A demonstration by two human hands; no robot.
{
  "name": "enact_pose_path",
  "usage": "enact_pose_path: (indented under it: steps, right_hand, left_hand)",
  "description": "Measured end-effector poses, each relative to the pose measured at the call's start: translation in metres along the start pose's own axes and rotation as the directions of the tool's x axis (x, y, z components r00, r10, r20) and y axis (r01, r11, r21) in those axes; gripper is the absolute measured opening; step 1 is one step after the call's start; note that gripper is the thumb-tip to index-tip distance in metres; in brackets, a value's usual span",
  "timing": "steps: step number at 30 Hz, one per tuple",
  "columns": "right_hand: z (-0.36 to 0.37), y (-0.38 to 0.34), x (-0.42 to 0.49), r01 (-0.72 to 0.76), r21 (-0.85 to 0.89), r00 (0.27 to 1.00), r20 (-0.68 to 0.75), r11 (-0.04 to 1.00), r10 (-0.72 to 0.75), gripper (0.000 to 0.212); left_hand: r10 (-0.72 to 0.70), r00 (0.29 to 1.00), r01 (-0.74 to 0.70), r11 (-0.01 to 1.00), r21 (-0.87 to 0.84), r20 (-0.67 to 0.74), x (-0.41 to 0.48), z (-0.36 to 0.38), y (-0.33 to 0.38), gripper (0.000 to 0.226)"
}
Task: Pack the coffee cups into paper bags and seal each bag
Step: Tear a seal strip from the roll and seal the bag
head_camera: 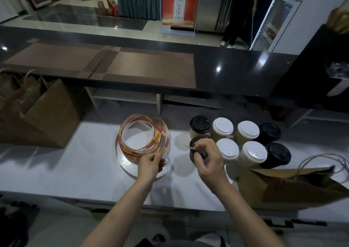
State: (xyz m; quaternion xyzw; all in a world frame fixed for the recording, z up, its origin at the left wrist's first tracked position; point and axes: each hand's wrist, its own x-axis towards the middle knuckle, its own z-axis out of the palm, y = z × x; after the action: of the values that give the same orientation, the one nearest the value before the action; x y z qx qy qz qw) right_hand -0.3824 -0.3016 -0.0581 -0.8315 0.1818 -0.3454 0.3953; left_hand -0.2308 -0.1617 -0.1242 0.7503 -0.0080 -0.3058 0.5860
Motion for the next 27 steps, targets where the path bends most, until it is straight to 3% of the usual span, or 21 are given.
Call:
enact_pose_path:
  steps: [6,14,22,27]
  right_hand:
    - [-0.039,-0.007,-0.004,0.001,-0.042,0.998,-0.071,0.999,-0.004,0.014]
    - [-0.12,-0.024,0.003,0.09,-0.05,0.981,-0.167,0.995,-0.097,0.018]
    - [-0.223,-0.033,0.002,0.242,-0.024,0.951,-0.191,0.97,-0.242,0.018]
    - [-0.28,-0.017,0.0,0.294,0.001,0.941,-0.179,0.956,-0.289,0.015]
  left_hand:
    - [0.073,0.99,-0.071,0.997,-0.018,0.12,-0.029,0.042,0.026,0.021]
    - [0.209,0.919,-0.221,0.975,-0.003,0.333,-0.086,0.118,0.072,0.019]
    - [0.364,0.851,-0.42,0.904,0.075,0.379,-0.155,0.198,0.103,0.015]
    - [0.39,0.833,-0.472,0.871,0.137,0.392,-0.19,0.242,0.1,0.011]
